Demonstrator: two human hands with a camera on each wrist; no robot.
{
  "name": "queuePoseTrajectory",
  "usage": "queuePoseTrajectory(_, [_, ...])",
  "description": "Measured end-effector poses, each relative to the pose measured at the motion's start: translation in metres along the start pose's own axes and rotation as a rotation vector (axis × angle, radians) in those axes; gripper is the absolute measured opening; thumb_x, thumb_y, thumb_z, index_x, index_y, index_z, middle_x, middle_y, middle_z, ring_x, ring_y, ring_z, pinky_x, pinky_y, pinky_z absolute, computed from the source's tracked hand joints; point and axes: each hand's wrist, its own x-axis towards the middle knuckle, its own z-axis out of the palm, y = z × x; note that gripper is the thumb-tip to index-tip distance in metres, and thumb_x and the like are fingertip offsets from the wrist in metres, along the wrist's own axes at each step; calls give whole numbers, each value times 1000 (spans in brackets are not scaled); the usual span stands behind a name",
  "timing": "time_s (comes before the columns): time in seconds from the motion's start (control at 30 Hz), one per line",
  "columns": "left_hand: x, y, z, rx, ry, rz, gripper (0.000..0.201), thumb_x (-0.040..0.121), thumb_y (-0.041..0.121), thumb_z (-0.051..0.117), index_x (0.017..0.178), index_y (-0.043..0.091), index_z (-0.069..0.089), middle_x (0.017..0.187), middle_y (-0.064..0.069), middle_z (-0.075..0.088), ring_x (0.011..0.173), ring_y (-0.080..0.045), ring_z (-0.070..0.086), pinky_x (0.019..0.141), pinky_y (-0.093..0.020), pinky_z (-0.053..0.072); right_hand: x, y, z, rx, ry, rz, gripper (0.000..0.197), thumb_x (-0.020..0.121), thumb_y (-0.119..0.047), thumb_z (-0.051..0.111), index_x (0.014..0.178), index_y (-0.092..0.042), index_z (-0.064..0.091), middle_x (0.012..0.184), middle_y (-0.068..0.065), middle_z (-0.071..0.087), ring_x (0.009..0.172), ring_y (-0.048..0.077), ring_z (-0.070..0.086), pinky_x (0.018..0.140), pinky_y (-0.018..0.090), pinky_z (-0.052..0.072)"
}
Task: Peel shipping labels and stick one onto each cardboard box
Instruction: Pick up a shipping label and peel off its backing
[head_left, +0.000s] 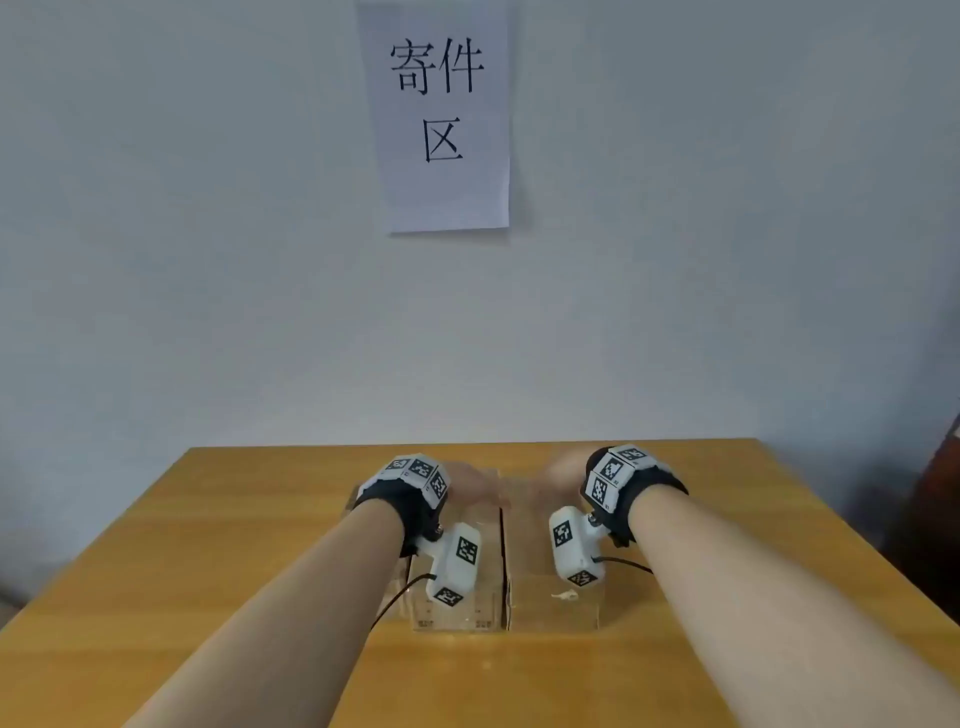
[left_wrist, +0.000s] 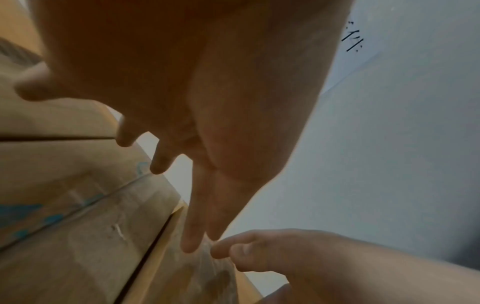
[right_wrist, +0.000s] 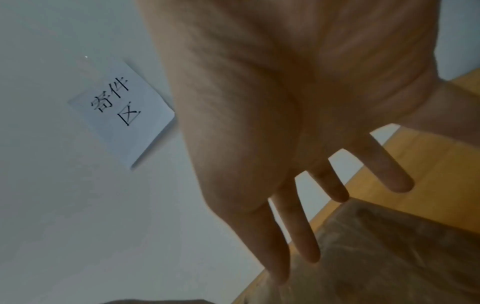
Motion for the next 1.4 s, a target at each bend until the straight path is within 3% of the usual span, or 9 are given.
queuePoseTrajectory(0.07, [3, 4, 5, -94, -27, -44, 71, 83, 64, 64, 142, 25, 61, 149, -5, 55, 133, -29, 54, 94, -43, 51, 15, 5, 4, -13, -62, 11, 71, 47, -85, 60, 89, -29, 69, 112, 0, 73, 99, 23, 70, 100, 44, 54])
queuePoseTrajectory(0.17, [-1, 12, 7, -134, -32, -117, 63, 92, 57, 65, 140, 17, 55, 127, -10, 59, 104, -30, 57, 64, -33, 44, 2, 3, 3, 44, -109, 22, 45, 84, -66, 64, 94, -22, 66, 115, 4, 65, 103, 25, 63, 105, 42, 51])
queuePoseTrajectory(0.27, [-1, 16, 5, -100, -6, -149, 73, 94, 56, 65, 146, 9, 47, 134, -18, 58, 117, -35, 59, 78, -34, 45, -2, 0, -1, 53, -114, -7, 65, 84, -63, 59, 129, -17, 66, 137, 5, 62, 125, 29, 60, 111, 46, 46])
queuePoseTrajectory(0.5, [-10, 16, 0, -165, 30, -167, 62, 96, 39, 68, 146, 8, 48, 144, -21, 55, 127, -40, 57, 84, -37, 48, -26, -13, -11, 55, -89, -40, 53, 95, -57, 55, 127, -16, 69, 138, 6, 65, 117, 27, 64, 107, 40, 48])
queuePoseTrajectory(0.63, [-12, 6, 0, -76, 20, -145, 23, 98, 36, 63, 108, 15, 65, 109, -11, 63, 94, -28, 63, 79, -33, 49, -39, -17, -15, 71, -92, -28, 48, 106, -45, 49, 140, -15, 60, 148, 5, 54, 135, 27, 52, 99, 33, 41])
queuePoseTrajectory(1.03, [-27, 28, 8, 75, 68, -98, 43, 107, 41, 48, 70, 18, 43, 71, -2, 46, 60, -14, 43, 56, -24, 34, -37, -11, -12, 149, -78, -9, 45, 102, -50, 55, 132, -19, 68, 147, 5, 55, 105, 23, 56, 80, 32, 47])
queuePoseTrajectory(1.23, [-10, 20, 11, 80, -17, -83, 31, 109, 45, 41, 116, 26, 65, 120, 5, 62, 100, -17, 58, 77, -25, 44, -45, -14, -11, 166, -89, -5, 47, 104, -47, 52, 138, -16, 64, 151, 7, 53, 128, 26, 52, 98, 33, 41])
queuePoseTrajectory(1.33, [-22, 14, 3, 221, 16, -55, 45, 113, 31, 35, 155, 19, 42, 158, -3, 45, 142, -24, 44, 110, -32, 35, -46, -22, -11, 143, -112, -15, 50, 106, -46, 48, 142, -14, 61, 153, 6, 52, 137, 26, 49, 104, 32, 39])
queuePoseTrajectory(1.4, [-29, 8, -2, 267, 21, -44, 42, 112, 27, 38, 153, 17, 45, 157, -6, 46, 143, -24, 43, 109, -30, 35, -44, -27, -10, 138, -104, -25, 50, 106, -49, 48, 141, -16, 62, 152, 4, 53, 136, 26, 50, 101, 33, 39])
